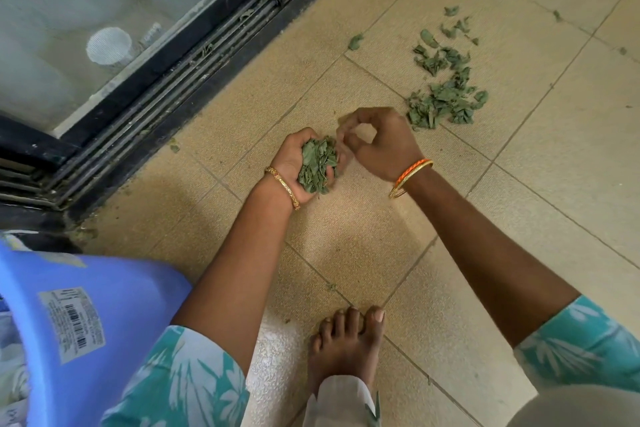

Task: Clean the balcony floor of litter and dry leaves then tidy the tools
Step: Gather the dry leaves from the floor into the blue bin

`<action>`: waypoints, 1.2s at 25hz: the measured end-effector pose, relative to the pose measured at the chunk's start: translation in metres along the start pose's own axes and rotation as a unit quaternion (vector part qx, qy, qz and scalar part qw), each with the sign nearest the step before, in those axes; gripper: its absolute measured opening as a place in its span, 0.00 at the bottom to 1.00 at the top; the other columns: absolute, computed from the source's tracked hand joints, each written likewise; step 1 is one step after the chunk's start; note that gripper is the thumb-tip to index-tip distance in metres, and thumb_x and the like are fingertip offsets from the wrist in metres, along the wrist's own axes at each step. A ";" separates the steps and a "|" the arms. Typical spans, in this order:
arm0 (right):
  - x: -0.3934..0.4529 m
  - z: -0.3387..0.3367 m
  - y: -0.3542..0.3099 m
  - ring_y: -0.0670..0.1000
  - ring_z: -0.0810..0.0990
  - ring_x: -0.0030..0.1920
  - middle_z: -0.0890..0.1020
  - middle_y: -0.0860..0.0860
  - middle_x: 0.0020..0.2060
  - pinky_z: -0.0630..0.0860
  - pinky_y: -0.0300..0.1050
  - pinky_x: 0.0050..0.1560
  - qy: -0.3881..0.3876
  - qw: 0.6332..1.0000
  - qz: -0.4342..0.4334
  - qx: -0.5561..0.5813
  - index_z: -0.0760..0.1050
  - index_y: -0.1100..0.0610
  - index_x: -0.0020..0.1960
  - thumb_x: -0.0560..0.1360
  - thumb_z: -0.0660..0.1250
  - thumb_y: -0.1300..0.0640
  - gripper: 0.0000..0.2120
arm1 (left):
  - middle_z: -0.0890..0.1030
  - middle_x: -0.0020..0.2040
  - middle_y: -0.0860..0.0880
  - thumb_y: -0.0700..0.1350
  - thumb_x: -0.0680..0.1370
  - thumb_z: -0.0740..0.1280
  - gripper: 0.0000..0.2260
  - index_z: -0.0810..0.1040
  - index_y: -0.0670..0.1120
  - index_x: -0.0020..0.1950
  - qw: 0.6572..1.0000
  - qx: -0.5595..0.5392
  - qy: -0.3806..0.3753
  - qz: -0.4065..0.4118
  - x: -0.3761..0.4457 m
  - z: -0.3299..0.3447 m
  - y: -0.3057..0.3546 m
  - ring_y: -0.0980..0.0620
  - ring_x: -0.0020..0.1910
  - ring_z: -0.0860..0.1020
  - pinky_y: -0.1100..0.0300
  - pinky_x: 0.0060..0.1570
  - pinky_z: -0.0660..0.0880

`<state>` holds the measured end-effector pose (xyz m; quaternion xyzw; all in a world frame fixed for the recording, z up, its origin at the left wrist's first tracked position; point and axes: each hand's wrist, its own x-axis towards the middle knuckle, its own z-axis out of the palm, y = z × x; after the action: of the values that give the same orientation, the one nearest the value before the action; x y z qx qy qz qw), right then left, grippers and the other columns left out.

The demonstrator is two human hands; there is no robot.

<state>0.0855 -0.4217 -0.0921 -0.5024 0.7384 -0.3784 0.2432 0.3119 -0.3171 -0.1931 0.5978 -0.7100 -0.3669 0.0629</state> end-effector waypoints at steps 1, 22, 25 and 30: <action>0.013 -0.006 0.004 0.45 0.78 0.50 0.82 0.51 0.47 0.72 0.40 0.56 0.015 1.000 0.000 -0.010 0.81 0.58 0.45 0.73 0.66 0.63 0.05 | 0.82 0.40 0.50 0.55 0.70 0.56 0.12 0.68 0.56 0.51 0.996 -0.079 -0.036 -0.032 0.003 -0.008 0.011 0.45 0.36 0.82 0.51 0.30 0.77; 0.099 -0.002 0.034 0.49 0.82 0.43 0.84 0.57 0.42 0.79 0.46 0.49 0.098 0.990 0.096 0.024 0.82 0.62 0.46 0.70 0.69 0.70 0.08 | 0.79 0.39 0.44 0.46 0.78 0.54 0.15 0.73 0.41 0.36 0.717 -0.585 -0.251 -0.283 0.185 -0.099 0.172 0.51 0.25 0.79 0.71 0.18 0.65; 0.067 -0.015 0.022 0.46 0.84 0.36 0.85 0.53 0.35 0.80 0.41 0.42 0.050 0.976 0.141 0.157 0.76 0.57 0.49 0.66 0.76 0.64 0.15 | 0.80 0.42 0.42 0.47 0.79 0.53 0.14 0.72 0.41 0.40 0.724 -0.577 -0.280 -0.252 0.186 -0.094 0.178 0.47 0.32 0.83 0.70 0.20 0.66; 0.055 -0.037 0.023 0.46 0.82 0.39 0.84 0.52 0.39 0.77 0.37 0.39 0.041 0.994 0.098 0.010 0.78 0.54 0.46 0.71 0.70 0.63 0.06 | 0.79 0.30 0.47 0.46 0.79 0.53 0.15 0.73 0.44 0.36 0.753 -0.547 -0.302 -0.207 0.195 -0.076 0.204 0.52 0.28 0.76 0.70 0.19 0.65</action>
<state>0.0244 -0.4564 -0.0878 -0.4097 0.7891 -0.3806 0.2541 0.1346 -0.5227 -0.0847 0.4517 -0.2290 -0.8582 0.0835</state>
